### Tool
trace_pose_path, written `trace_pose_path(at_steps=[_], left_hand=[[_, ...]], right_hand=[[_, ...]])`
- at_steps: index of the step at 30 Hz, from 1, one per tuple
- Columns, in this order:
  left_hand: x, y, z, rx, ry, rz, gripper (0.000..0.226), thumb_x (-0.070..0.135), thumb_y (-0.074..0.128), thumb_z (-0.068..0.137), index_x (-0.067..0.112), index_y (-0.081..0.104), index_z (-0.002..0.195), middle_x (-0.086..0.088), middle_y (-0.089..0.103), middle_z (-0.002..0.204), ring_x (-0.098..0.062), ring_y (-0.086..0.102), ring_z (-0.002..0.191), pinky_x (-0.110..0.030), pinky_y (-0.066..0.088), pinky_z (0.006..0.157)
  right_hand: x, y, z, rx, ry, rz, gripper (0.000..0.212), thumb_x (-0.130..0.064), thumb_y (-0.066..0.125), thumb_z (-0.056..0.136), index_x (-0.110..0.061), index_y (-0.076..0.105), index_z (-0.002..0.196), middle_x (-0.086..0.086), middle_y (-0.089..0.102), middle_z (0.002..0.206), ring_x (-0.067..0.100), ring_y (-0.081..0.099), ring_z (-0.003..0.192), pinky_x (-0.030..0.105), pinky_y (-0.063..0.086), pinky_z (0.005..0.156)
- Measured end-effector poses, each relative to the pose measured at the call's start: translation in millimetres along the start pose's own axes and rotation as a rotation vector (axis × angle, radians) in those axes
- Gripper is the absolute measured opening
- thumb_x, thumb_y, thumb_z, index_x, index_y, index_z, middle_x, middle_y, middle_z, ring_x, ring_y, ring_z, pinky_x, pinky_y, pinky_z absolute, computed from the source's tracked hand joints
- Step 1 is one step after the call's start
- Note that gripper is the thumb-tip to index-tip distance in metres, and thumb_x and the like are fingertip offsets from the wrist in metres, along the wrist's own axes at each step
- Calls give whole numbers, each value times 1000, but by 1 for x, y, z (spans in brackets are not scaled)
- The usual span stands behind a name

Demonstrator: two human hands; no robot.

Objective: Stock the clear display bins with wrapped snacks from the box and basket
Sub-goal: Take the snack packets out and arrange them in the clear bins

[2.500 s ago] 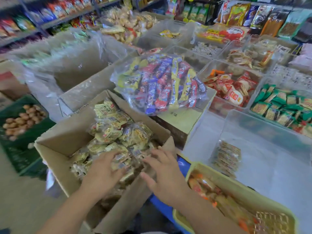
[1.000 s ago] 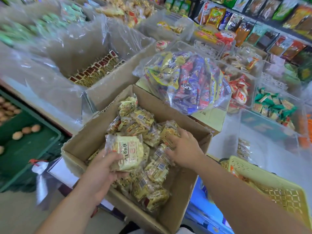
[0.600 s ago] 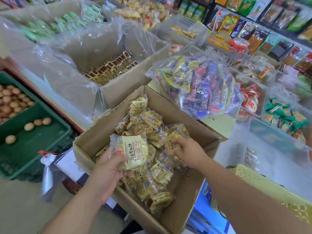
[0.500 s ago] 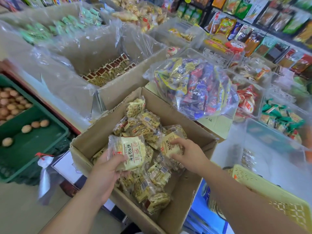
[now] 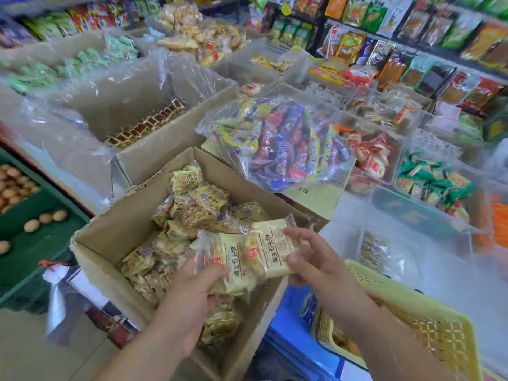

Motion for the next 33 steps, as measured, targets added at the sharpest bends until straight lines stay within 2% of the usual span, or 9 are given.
trace_pose_path(at_steps=[4, 11, 14, 18, 23, 26, 29, 31, 33], left_hand=[[-7, 42, -15, 2, 8, 77, 35, 5, 64, 96, 37, 65, 111, -2, 81, 103, -23, 78, 89, -40, 59, 73], [-24, 116, -21, -1, 60, 209, 47, 13, 73, 87, 30, 60, 129, 0, 80, 109, -21, 78, 97, -27, 60, 68], [-29, 146, -21, 38, 95, 274, 73, 35, 77, 63, 34, 59, 133, 4, 78, 113, -18, 76, 99, -32, 57, 78], [-38, 186, -16, 41, 138, 398, 47, 33, 74, 70, 67, 63, 101, 11, 79, 101, -8, 73, 79, -30, 53, 66], [-50, 227, -2, 30, 141, 507, 41, 4, 73, 90, 43, 65, 101, 19, 78, 86, 0, 72, 70, -7, 47, 50], [-56, 247, 15, 14, 97, 502, 50, 7, 76, 89, 51, 58, 106, 4, 77, 93, -5, 71, 75, -5, 46, 51], [-61, 269, 32, -29, 68, 476, 60, 28, 82, 73, 40, 63, 129, -1, 77, 93, -18, 68, 71, -21, 58, 62], [-69, 280, 43, -63, 30, 422, 65, 34, 76, 64, 36, 66, 128, -7, 77, 104, -40, 70, 89, -48, 62, 86], [-76, 287, 55, -97, -5, 355, 52, 26, 72, 71, 38, 68, 122, -9, 77, 114, -41, 72, 102, -56, 59, 90]], right_hand=[[15, -30, -9, 89, 2, -80, 35, -29, 59, 101, -48, 55, 130, -2, 67, 115, 20, 65, 100, 42, 57, 86], [30, -91, -24, 108, 39, -123, 33, -31, 57, 101, -57, 58, 123, -38, 53, 124, -17, 50, 115, 21, 43, 94], [33, -119, -31, 111, 54, 19, 19, -46, 53, 100, -57, 65, 110, -34, 61, 114, -18, 54, 107, 26, 44, 92], [45, -152, -35, 64, 91, 36, 48, -79, 51, 77, -43, 66, 106, -9, 67, 103, 8, 65, 95, 39, 55, 79], [66, -196, -27, 101, 140, 63, 33, -51, 63, 83, -24, 74, 99, 2, 75, 100, 20, 72, 93, 51, 60, 85], [83, -222, -20, 148, 159, 258, 23, -38, 58, 99, -18, 68, 102, 20, 62, 113, 32, 69, 98, 36, 63, 70], [101, -247, -15, 227, 210, 357, 27, -37, 48, 106, -24, 67, 120, 12, 64, 118, 40, 69, 100, 21, 59, 64], [111, -264, -11, 273, 226, 402, 34, -37, 44, 107, -20, 64, 129, 9, 72, 111, 36, 73, 97, 24, 60, 69], [117, -283, -5, 308, 202, 384, 36, -37, 40, 108, -18, 65, 125, 6, 76, 106, 29, 73, 98, 31, 61, 79]])
Point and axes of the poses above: each hand's wrist, its own z-axis towards the middle knuckle, its own y-axis out of the palm, x = y × z, the point moved 5 cm from there along z, towards the middle knuckle
